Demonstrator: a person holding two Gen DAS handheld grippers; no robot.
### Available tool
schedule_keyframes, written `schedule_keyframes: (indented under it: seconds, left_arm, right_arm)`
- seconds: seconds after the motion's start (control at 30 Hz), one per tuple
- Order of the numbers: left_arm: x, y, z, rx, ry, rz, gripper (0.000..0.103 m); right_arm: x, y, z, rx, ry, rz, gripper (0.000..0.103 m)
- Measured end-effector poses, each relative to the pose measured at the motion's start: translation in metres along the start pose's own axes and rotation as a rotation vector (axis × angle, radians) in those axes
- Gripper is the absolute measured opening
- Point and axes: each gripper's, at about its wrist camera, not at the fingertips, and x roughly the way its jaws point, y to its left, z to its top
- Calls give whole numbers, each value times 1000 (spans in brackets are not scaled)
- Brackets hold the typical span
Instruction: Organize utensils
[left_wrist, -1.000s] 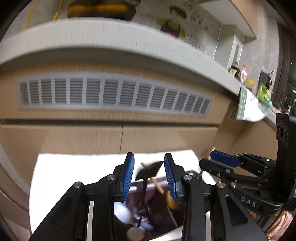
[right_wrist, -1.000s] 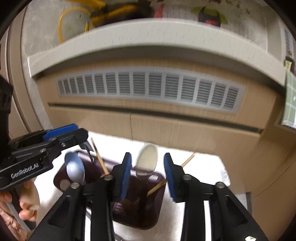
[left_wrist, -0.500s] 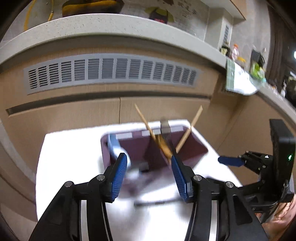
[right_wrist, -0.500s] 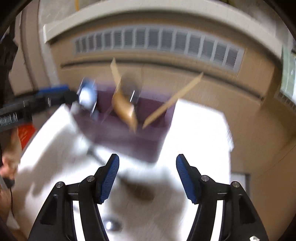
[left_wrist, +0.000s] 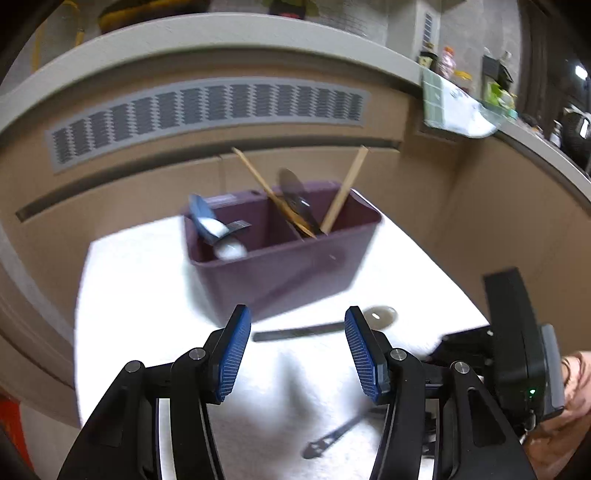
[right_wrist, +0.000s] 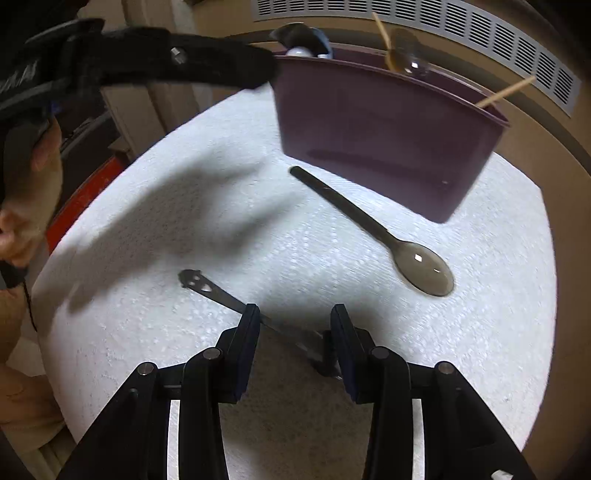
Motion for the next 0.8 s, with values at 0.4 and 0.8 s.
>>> schedule_keyframes:
  seconds: [0.4,0.8]
  left_arm:
    - [103,-32,2,50,236,-205,55]
    - [125,-25,-5,119,334,-164,55]
  right_arm:
    - [-41,-46,-58,126,7,-131,29]
    - [-52,-15,-76,182,7,184,30]
